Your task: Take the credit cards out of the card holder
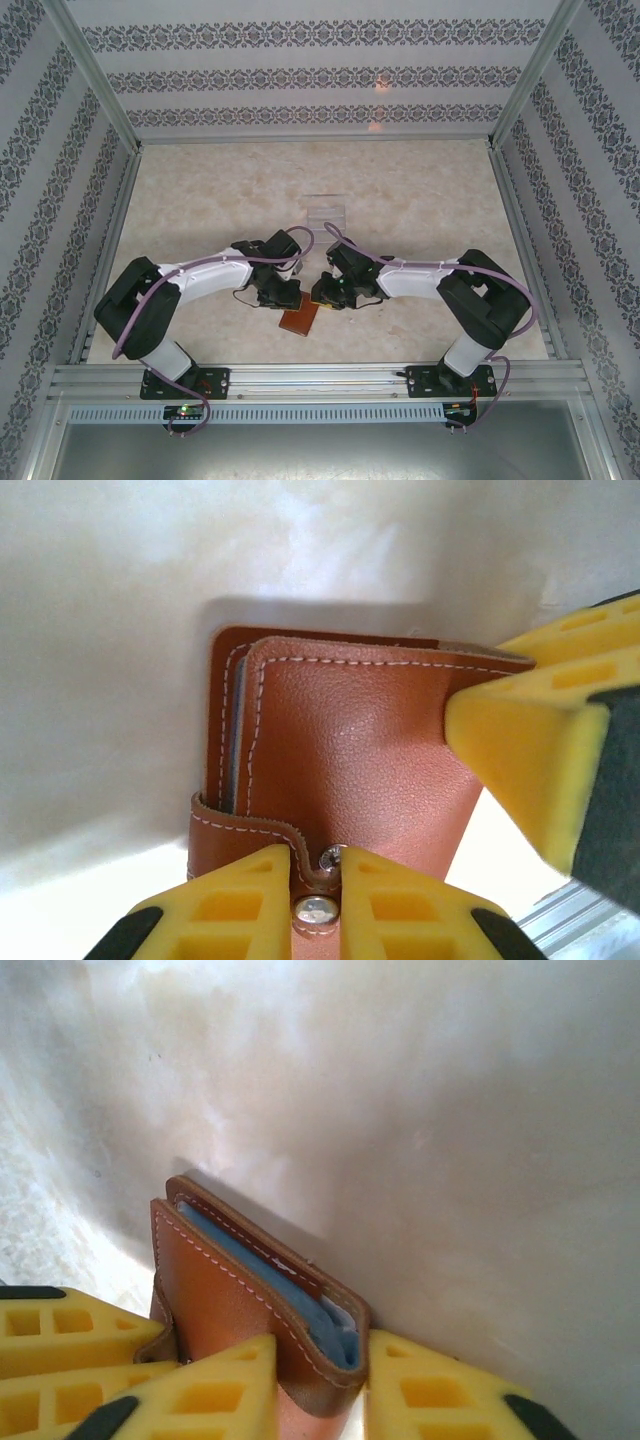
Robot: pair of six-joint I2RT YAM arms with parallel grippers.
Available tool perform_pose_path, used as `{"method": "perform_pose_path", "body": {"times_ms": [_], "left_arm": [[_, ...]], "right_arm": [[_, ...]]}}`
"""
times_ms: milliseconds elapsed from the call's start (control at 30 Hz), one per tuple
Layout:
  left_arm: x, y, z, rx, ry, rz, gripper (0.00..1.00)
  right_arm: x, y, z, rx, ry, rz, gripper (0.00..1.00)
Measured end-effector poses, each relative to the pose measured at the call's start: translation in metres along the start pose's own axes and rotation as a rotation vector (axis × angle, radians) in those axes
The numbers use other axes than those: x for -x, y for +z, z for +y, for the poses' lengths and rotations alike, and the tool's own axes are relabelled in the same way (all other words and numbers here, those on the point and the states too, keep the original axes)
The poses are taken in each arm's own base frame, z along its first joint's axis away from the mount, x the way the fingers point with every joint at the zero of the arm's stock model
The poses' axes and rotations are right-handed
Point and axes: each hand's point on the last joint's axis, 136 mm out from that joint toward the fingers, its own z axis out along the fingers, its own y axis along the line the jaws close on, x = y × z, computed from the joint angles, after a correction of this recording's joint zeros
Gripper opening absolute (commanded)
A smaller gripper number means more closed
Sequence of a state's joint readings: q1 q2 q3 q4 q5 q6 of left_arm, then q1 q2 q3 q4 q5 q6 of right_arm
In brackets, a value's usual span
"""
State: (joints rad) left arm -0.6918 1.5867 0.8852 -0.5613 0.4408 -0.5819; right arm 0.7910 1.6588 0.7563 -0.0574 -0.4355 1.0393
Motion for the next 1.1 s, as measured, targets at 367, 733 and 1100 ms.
{"method": "perform_pose_path", "body": {"times_ms": [367,733,1100], "left_arm": [[0.001,-0.008,0.002,-0.171,-0.108,-0.061,0.12],[-0.005,0.004,0.013,-0.343,-0.239,-0.079,0.09],[-0.011,0.010,0.019,-0.423,-0.302,-0.080,0.07]], "right_arm": [[0.020,-0.023,-0.010,-0.038,-0.028,-0.021,0.12],[0.034,-0.041,-0.012,-0.214,-0.110,-0.039,0.34],[0.021,-0.057,0.006,-0.398,-0.217,-0.081,0.62]]}}
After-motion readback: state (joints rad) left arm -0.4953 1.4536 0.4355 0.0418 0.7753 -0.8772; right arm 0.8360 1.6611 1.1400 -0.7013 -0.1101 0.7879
